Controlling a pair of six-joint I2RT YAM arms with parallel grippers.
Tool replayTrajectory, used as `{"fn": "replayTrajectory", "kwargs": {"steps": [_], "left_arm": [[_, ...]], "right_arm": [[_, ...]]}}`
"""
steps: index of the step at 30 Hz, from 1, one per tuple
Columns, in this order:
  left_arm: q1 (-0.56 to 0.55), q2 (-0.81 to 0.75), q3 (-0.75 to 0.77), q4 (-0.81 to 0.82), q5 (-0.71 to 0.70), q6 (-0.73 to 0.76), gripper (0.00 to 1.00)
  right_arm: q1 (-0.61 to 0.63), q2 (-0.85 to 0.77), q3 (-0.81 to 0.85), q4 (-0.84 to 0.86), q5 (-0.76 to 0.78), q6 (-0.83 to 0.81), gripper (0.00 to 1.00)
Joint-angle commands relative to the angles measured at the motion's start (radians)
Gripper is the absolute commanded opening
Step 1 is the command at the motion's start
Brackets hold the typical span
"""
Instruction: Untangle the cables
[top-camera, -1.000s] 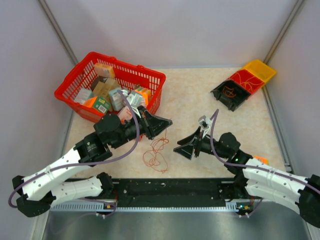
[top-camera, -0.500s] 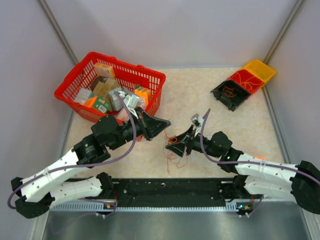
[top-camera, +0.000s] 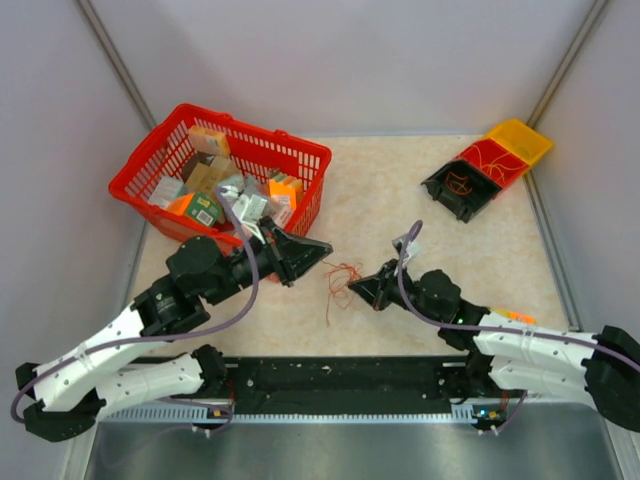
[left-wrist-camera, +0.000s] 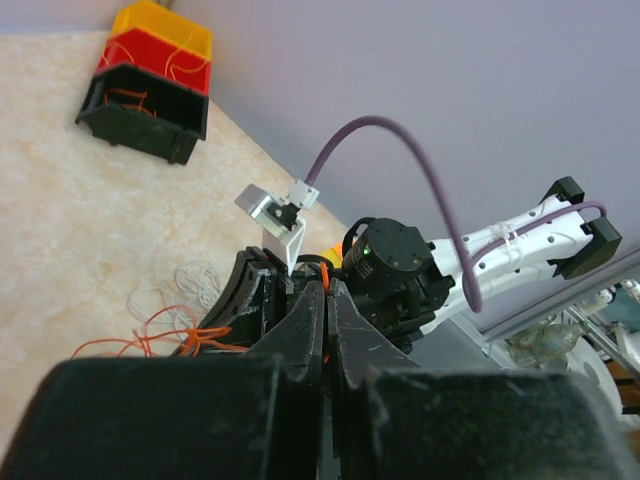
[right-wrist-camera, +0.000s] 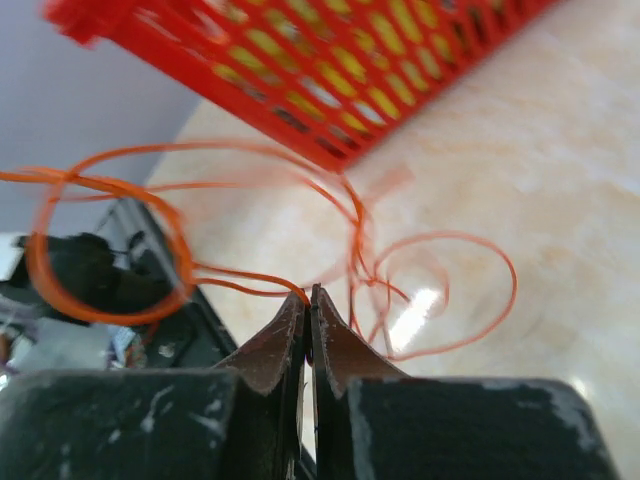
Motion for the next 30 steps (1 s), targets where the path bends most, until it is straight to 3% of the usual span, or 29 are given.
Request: {"fn": "replayTrajectory", "kwargs": {"steps": [1,7,9,11,14,21,30], "left_arm": [[0.001,-0.126,0.075,0.045,-0.034,0.135,0.00],[0.000,-0.216,0.122,-0.029,-0.135,0.229,0.00],[0.000,-0.231,0.137,-0.047,-0.161,0.242,0.00],[0.000,-0.243,0.168,-0.073,-0.189,0.256,0.00],[0.001,-0.257,0.245,-0.105,-0.185,0.288,0.00],[0.000,-0.285,0.470,-0.223,-0.201,0.371,0.00],[0.000,-0.291,0.630,-0.315,-0.244,0.443,0.00]], "right_arm": [[-0.018,-0.122,-0.061,-0.297,0.262,0.045,0.00],[-0.119,-0.314,-0.096,-0.567,0.363,0.067,0.00],[-0.165,-0.336,-0.080,-0.733,0.464,0.163,0.00],[-0.249,-0.334,-0.073,-0.819,0.468,0.241,0.00],[-0.421,-0.322,-0.082,-0.845,0.345,0.283,0.00],[-0.745,-0.281,-0.017,-0.852,0.188,0.177,0.00],[-0.899,-0.132,0.057,-0.844,0.177,0.111,0.00]]}}
